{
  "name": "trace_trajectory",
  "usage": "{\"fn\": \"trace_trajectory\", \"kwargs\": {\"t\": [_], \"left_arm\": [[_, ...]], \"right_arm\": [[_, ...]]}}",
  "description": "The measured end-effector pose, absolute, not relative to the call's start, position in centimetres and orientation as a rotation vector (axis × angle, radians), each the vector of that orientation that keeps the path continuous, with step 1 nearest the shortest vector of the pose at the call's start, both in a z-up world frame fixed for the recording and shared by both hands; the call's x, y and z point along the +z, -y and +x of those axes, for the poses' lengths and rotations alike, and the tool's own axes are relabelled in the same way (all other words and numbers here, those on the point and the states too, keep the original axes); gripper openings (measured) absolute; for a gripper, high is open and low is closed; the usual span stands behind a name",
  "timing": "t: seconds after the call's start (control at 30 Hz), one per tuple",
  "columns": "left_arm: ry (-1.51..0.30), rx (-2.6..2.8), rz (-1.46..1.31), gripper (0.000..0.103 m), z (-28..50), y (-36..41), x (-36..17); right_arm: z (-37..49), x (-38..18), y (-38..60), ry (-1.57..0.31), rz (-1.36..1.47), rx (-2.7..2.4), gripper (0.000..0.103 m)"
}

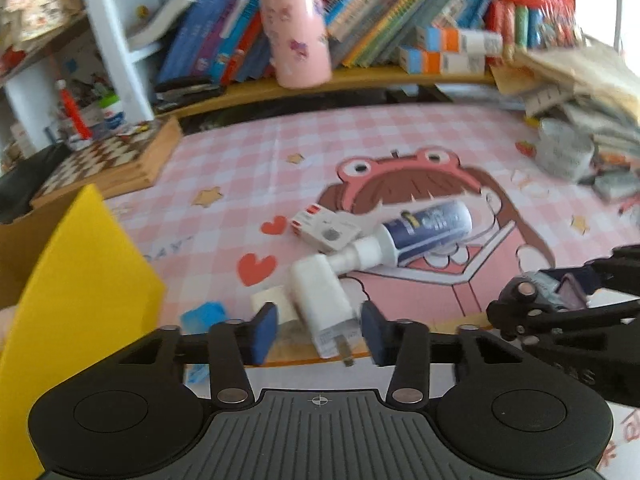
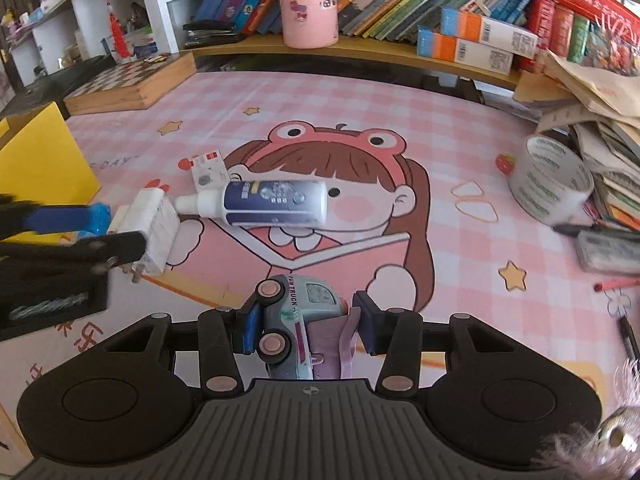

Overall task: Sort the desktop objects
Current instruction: 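Close the right tool on the toy truck while the left tool grips the white charger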

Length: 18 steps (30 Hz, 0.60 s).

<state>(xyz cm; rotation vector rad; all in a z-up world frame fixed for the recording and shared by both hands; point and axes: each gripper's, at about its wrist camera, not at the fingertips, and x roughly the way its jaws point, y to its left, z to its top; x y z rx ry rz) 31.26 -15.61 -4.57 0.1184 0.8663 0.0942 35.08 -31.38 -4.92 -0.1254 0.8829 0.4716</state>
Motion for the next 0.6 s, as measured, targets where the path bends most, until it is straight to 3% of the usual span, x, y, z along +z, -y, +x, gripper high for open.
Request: {"fn": "trace_trajectory", "kwargs": {"t": [0.23,0.6], "left_arm": [[-0.865,0.085,0.153,0.026,32.6,16.2,-5.4],[-0.899,0.05,0.125,0.025,32.8,15.4,-6.4]], "right_arm": [[34.3,-5.4,31.3,-0.875,-0.145,0.464,0.043],[33.8,-5.9,31.5,-0.875,-0.153,0.451,0.048]]}}
